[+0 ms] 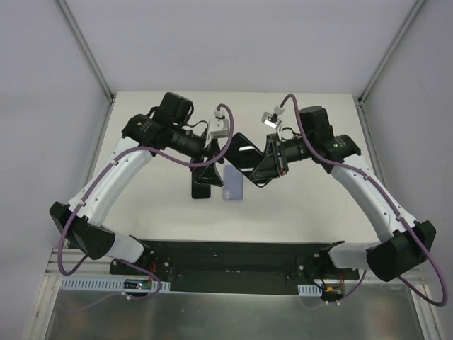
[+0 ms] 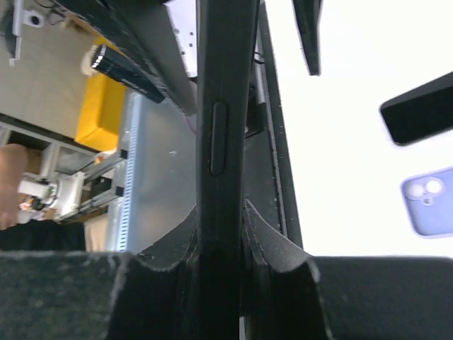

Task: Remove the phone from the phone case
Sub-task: Remove the phone case from the phone.

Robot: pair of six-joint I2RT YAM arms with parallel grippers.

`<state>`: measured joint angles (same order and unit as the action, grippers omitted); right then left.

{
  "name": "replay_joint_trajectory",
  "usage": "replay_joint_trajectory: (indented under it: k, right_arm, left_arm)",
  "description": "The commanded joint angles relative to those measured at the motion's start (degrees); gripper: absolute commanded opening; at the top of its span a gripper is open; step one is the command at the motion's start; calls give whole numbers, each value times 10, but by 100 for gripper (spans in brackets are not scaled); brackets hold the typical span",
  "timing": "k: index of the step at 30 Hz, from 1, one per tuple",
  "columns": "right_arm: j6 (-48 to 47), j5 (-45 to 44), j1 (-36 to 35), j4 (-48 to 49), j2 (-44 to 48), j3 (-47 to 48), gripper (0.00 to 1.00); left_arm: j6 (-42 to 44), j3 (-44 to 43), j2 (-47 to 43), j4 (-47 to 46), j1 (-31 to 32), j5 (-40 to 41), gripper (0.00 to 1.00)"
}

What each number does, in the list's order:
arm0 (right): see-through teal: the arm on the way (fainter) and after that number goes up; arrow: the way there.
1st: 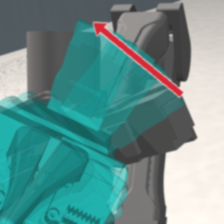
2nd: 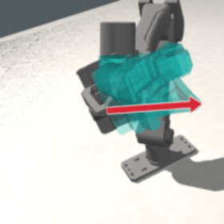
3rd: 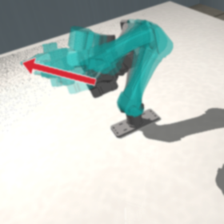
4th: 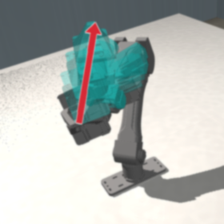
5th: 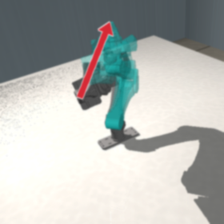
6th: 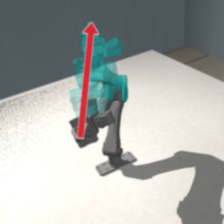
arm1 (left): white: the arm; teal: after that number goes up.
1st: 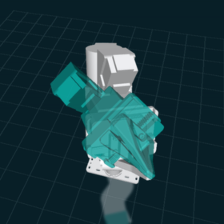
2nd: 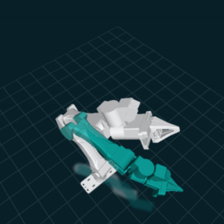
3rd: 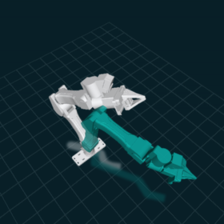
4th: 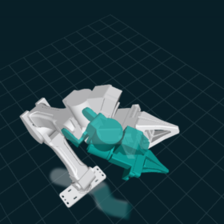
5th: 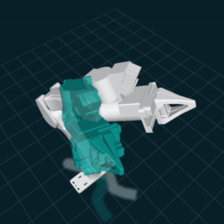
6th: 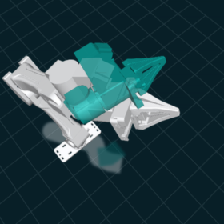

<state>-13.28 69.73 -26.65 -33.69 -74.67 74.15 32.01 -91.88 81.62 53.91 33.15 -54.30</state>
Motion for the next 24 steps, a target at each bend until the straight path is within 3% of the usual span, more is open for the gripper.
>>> replay_joint_trajectory:
  k: [1,4,9,16,24]
  right_arm:
    - [-69,-62,-11,-30,18,39,0]
    - [-89,-82,-20,-47,14,48,0]
    - [-100,-95,-24,-55,13,52,0]
    - [-100,-94,-25,-56,17,45,0]
    - [-101,-83,-24,-56,20,35,0]
  left_arm:
    - [-96,-2,-5,-9,-12,-116,88]
    - [-159,-4,3,-30,-20,-141,87]
    - [-246,3,7,-87,-27,-148,70]
    - [-265,17,13,-101,-37,-155,47]
    - [-274,16,16,-118,-46,-157,37]
